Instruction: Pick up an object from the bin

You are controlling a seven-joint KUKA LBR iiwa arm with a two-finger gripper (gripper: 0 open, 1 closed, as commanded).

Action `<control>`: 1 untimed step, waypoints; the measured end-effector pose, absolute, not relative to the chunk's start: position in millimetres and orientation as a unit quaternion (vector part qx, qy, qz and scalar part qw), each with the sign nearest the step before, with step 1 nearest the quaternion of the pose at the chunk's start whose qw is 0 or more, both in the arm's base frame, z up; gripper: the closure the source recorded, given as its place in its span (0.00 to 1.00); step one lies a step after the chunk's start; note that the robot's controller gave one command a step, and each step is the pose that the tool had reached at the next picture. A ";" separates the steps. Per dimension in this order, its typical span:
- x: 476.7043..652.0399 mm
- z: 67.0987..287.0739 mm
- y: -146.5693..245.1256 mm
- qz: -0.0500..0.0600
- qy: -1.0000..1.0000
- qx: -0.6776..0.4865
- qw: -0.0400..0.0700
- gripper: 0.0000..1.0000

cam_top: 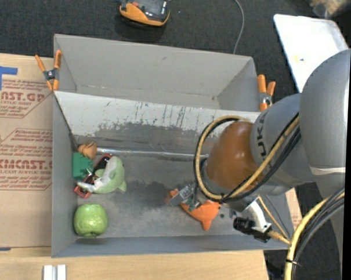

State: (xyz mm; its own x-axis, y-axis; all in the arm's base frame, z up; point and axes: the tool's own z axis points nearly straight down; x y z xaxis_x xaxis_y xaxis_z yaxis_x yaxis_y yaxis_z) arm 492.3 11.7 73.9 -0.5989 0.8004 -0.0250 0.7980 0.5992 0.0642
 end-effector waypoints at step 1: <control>492.5 75.9 10.3 0.022 0.894 0.447 0.026 1.00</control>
Offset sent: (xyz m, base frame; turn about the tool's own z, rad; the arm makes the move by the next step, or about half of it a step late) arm -0.0128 -0.0655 -0.0039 -0.0263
